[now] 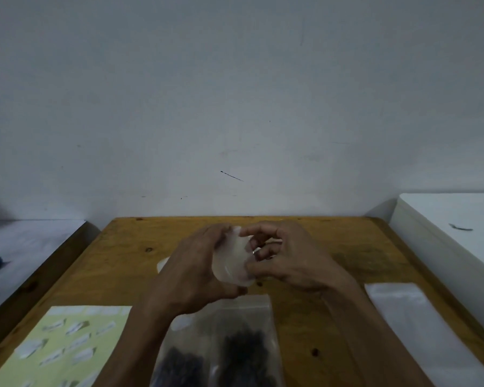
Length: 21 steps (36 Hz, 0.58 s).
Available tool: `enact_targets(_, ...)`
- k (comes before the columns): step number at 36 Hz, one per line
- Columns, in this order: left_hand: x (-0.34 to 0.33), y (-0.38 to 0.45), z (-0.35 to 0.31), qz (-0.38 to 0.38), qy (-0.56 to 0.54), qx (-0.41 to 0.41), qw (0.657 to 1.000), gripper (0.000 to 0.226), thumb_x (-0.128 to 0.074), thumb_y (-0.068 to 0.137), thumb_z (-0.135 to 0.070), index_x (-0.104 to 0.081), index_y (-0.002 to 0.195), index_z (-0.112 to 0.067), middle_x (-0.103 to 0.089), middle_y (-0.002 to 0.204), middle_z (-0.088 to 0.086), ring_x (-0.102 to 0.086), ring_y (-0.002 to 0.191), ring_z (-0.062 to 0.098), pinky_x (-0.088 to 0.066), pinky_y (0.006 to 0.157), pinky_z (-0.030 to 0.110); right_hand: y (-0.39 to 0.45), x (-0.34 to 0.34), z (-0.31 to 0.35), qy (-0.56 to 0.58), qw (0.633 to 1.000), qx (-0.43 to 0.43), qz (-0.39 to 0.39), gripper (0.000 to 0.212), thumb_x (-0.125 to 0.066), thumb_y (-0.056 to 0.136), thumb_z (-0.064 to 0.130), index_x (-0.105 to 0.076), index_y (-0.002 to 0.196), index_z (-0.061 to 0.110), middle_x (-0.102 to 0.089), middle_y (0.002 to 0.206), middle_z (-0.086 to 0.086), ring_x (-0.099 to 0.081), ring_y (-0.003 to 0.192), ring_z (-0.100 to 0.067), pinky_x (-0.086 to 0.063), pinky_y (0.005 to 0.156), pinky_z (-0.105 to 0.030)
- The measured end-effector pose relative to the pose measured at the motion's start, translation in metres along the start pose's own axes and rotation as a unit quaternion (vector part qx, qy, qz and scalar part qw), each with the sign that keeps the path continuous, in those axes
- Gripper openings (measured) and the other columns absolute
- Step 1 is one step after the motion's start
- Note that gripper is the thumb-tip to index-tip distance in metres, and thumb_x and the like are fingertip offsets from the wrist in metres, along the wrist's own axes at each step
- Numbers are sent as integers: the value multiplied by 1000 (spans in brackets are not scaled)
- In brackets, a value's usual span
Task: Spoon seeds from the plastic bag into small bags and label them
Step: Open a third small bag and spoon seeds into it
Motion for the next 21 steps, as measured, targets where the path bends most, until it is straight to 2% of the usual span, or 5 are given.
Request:
enact_targets(5,-1,6,11,-31,2,51,998,83,-94,56,-47,-58,127,-23,-60,108,-16,-57,96,8,-41,70,9,-5,22,-26,-145,973,-48,-175,32,-81,80,33,-73,110,25,-69,102,9,-65,89,-8,-52,70,-17)
enact_targets(9,-5,13,20,0,6,99,995,96,-93,48,-55,-55,131,-24,-56,109,-19,-56,98,7,-43,73,17,-18,31,-71,-300,914,-195,-192,66,-68,83,57,-56,135,18,-57,136,-6,-54,121,-23,-47,92,-33)
enact_targets(12,-14,19,20,52,21,113,992,104,-93,47,-56,-50,136,-25,-57,119,-15,-54,103,9,-46,79,24,-24,27,-92,-169,928,-280,-176,72,-69,81,62,-53,136,18,-60,134,-7,-59,118,-25,-53,90,-37)
enact_targets(16,-28,28,18,104,29,120,987,109,-94,48,-53,-43,140,-26,-42,136,-11,-43,109,9,-45,89,26,-25,18,-97,36,929,-252,-268,30,-80,82,31,-69,104,14,-74,76,-3,-69,59,-7,-50,52,-23)
enact_targets(21,-43,37,21,151,22,119,981,109,-96,45,-51,-47,139,-25,-14,156,-15,-43,126,18,-52,93,31,-13,9,-99,286,869,-249,-319,21,-79,82,13,-70,102,11,-69,79,-8,-58,59,-15,-47,50,-26)
Point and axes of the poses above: each hand's wrist, its own y-axis towards the middle knuckle, its own x-axis out of the back of the hand, z = x × y, the point moved 3 cm from there along y, towards the middle knuckle
